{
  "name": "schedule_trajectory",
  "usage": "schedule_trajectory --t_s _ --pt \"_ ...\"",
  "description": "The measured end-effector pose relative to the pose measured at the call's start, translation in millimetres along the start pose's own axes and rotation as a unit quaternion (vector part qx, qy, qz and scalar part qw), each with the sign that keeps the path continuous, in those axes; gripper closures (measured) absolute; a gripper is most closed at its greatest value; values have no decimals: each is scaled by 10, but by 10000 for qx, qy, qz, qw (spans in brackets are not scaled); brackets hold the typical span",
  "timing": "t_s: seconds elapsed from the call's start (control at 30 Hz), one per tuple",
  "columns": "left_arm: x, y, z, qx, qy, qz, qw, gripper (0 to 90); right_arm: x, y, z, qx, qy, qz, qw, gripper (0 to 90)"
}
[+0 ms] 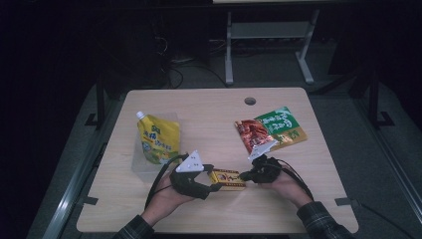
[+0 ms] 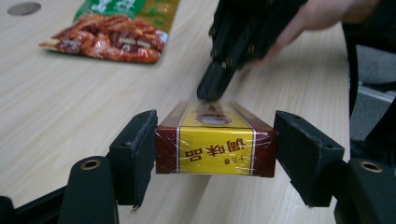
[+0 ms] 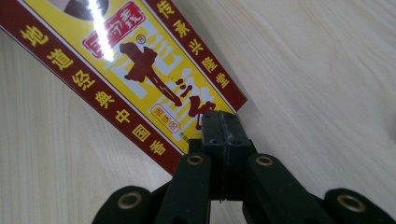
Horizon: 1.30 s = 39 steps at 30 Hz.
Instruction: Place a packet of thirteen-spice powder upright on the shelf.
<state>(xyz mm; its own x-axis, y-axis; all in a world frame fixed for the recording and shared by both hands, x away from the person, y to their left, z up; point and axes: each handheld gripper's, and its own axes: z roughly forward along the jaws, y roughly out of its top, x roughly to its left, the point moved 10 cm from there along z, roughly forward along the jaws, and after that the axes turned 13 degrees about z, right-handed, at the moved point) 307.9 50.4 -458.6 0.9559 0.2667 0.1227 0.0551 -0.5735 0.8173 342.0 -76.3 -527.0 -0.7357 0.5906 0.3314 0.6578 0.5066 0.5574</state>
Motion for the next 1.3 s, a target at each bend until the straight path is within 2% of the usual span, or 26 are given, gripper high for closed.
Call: schedule_trajectory --t_s 0.27,0.5,0.7,1.13,1.27,1.3 --pt "58 167 9 -184 78 -22 9998 320 64 32 96 47 70 -34 10000 898" --pt "96 325 127 -295 135 -16 9995 319 50 29 119 70 74 -32 9999 898" --pt "91 439 259 -342 161 85 9992 318 29 29 121 60 61 -48 10000 898" --pt "77 498 367 -419 14 4 9991 300 -41 48 9 -137 -36 98 9999 897" --pt "79 496 377 -418 42 -22 9991 263 -59 36 -34 -154 -64 171 9997 897" --pt "79 495 374 -404 31 -24 9992 244 -76 32 -43 -183 -78 124 9997 897"
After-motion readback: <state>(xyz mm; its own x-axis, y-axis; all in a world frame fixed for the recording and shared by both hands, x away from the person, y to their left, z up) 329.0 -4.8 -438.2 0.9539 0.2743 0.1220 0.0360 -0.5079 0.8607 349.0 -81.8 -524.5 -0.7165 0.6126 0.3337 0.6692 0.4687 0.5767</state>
